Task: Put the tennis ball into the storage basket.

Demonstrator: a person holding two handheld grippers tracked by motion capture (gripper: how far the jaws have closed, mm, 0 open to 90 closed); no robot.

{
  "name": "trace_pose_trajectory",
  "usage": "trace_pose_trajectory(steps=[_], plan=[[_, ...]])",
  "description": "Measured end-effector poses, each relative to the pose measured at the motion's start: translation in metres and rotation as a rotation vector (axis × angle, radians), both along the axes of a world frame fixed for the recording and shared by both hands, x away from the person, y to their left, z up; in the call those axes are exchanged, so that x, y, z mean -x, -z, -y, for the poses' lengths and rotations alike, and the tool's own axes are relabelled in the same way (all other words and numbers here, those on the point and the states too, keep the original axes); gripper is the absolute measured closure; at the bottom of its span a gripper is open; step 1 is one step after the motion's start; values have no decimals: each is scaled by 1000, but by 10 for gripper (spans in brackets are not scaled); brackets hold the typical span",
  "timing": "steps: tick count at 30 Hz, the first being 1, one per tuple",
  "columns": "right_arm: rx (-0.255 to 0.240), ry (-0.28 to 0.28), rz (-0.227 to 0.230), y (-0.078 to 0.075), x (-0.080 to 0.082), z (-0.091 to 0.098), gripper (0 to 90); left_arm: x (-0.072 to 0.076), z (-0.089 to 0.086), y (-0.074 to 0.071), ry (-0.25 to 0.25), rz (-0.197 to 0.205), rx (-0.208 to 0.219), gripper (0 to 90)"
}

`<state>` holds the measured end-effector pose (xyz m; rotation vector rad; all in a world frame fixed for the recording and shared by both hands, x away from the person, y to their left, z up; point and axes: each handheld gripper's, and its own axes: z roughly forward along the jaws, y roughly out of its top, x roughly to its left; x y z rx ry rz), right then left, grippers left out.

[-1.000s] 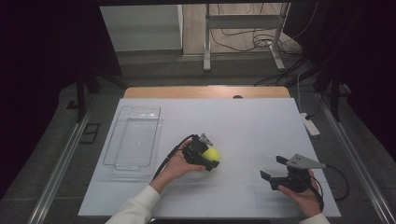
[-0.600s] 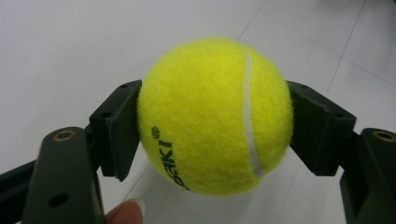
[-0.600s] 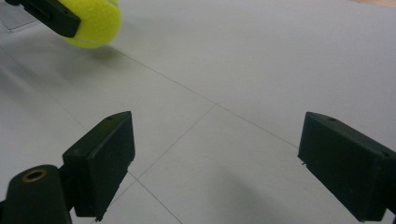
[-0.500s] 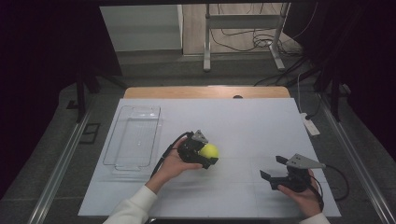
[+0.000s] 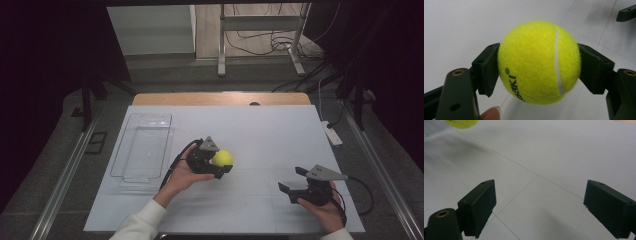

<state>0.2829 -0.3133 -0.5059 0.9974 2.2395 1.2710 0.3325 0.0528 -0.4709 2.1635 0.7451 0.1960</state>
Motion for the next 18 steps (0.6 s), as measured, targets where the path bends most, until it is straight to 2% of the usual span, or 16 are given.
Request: trace_pose_trajectory(steps=[11,18], plan=[[4,0,1,0,0,0,112,0,-7,-5,-10,17,29,269],[4,0,2,0,0,0,112,1,-13,-10,-25,32,63,269]])
